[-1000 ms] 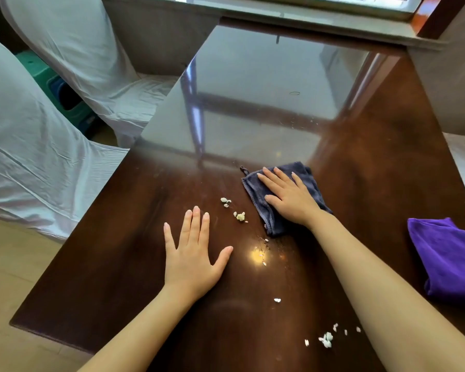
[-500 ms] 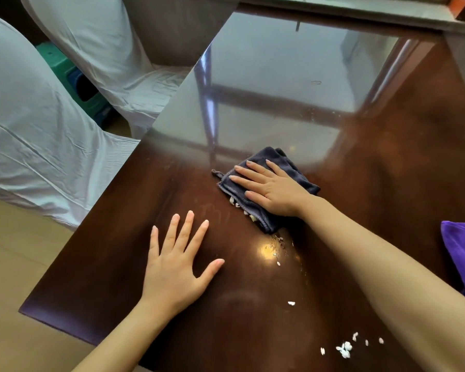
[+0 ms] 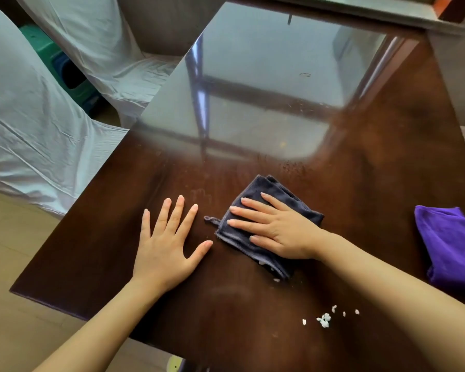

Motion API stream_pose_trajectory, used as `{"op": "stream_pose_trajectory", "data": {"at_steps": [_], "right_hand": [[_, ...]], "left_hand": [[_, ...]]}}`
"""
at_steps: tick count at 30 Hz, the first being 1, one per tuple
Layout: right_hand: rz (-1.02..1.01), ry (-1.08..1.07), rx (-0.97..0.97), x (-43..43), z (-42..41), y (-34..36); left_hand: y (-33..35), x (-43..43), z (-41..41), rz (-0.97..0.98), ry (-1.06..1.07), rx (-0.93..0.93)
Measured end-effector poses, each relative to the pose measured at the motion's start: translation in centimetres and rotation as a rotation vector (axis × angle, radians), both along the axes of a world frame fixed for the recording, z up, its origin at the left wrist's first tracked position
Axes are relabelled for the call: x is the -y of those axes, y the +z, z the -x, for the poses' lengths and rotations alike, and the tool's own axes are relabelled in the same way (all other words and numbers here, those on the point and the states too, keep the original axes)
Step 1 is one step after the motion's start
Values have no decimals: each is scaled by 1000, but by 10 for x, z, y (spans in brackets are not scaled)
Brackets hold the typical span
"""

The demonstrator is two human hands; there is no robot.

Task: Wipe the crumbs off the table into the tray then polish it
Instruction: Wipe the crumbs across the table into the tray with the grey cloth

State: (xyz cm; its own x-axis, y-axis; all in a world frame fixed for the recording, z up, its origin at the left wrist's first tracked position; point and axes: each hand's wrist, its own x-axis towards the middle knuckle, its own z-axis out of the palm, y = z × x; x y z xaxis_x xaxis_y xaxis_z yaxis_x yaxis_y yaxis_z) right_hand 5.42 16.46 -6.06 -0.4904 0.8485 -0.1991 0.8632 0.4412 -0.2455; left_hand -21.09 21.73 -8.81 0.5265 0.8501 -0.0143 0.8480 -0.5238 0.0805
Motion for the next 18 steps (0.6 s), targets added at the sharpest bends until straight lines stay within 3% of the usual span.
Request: {"op": "stream_pose_trajectory", "data": {"at_steps": [10, 18], "right_hand": [[76, -108, -29, 94, 8, -1], [-17, -326, -37, 112, 19, -5]], "left_hand": [[0, 2, -3, -8, 6, -14], [3, 18, -14, 13, -107, 22]]}}
